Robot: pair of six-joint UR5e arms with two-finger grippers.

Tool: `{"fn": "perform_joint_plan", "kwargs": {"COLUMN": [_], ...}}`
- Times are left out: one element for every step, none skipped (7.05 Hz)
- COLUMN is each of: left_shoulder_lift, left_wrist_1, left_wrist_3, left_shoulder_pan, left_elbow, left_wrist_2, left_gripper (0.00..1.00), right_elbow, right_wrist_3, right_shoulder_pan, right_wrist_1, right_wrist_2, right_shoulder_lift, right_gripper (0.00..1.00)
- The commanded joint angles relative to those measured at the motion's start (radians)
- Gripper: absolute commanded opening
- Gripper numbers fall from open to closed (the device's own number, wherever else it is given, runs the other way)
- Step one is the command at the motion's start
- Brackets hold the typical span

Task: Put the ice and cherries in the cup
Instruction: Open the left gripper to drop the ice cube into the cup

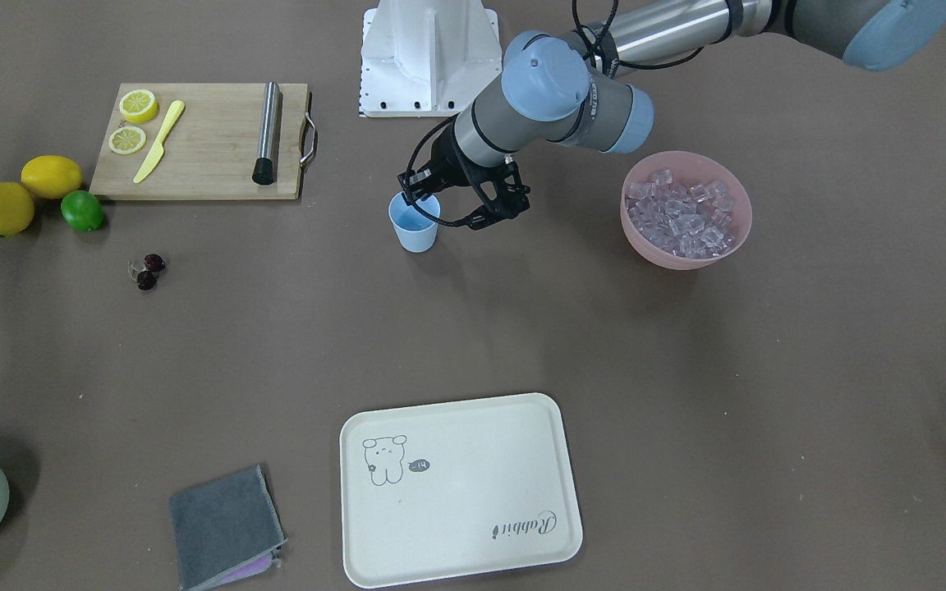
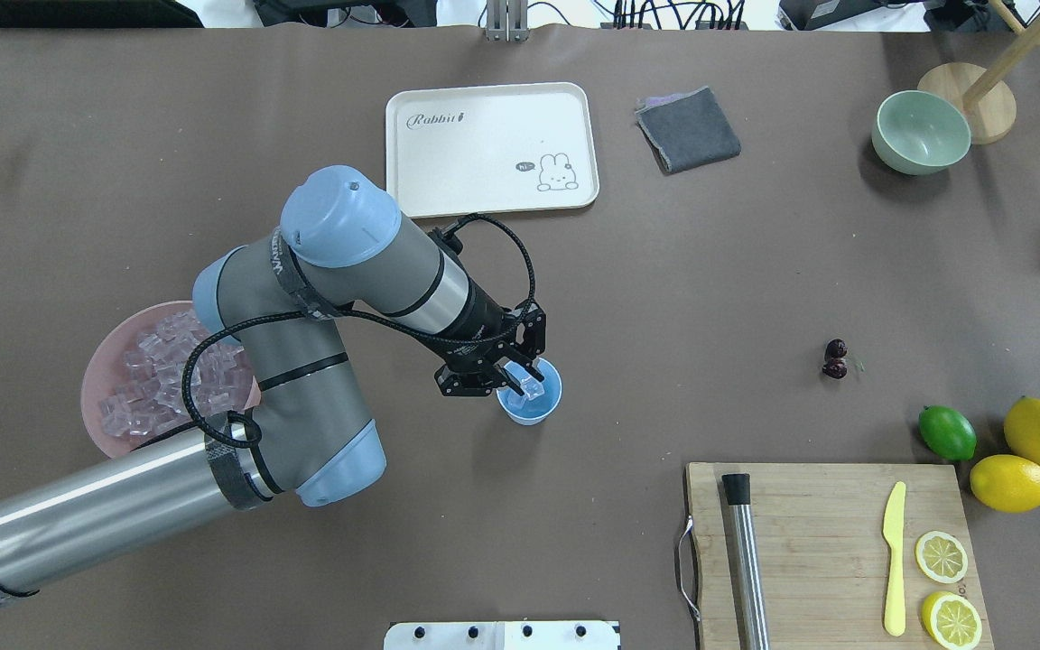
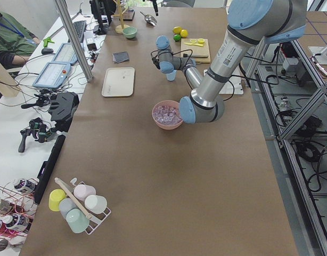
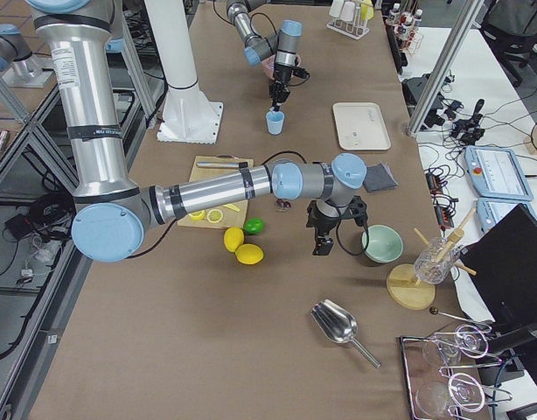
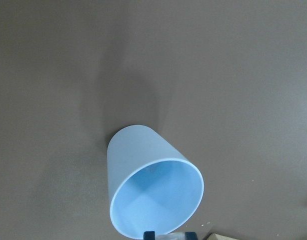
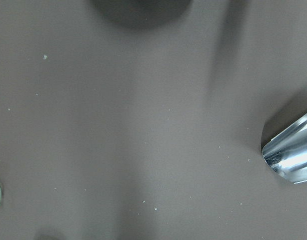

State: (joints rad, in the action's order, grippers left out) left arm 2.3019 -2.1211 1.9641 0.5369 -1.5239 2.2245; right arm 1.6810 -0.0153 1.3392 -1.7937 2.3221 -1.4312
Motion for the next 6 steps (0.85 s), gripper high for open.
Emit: {"fn": "perform_joint_plan", "kwargs": {"left_shoulder_lift": [-0.002,-0.004,-0.004,-0.004,-0.004,-0.005], "left_wrist_1": [-0.006,-0.020,-0.034,-0.034,-0.034,-0.030], "left_wrist_3": [-0.010,-0.020,-0.039,-0.050,-0.050,-0.054], "left_shoulder_pan": [0.001,0.001,0.001,0.001,0.005,0.026], "left_elbow": [0.005,0.005,0.020,0.024,0.024,0.022], "left_wrist_2": [-0.002,-0.002,-0.003,-0.003,-0.008,-0.008], "left_gripper": [0.27,0.52,0.89,0.97,0.98,0.98], "right_elbow": [0.000,0.000,0.000,0.002,0.011,0.046], "right_wrist_3": [0.000,0.000,0.000,0.000,-0.003,-0.003], "right_shoulder_pan": [0.000,0.000,0.000,0.000,0.000,-0.017], "right_wrist_1": [0.001,-0.001,0.001,0.001,0.002,0.035], "right_wrist_2": [0.000,0.000,-0.001,-0.001,-0.003,-0.009], "right_shoulder_lift": [0.000,0.000,0.000,0.002,0.003,0.003], "right_gripper": [1.00,1.00,1.00,1.00,1.00,1.00]}}
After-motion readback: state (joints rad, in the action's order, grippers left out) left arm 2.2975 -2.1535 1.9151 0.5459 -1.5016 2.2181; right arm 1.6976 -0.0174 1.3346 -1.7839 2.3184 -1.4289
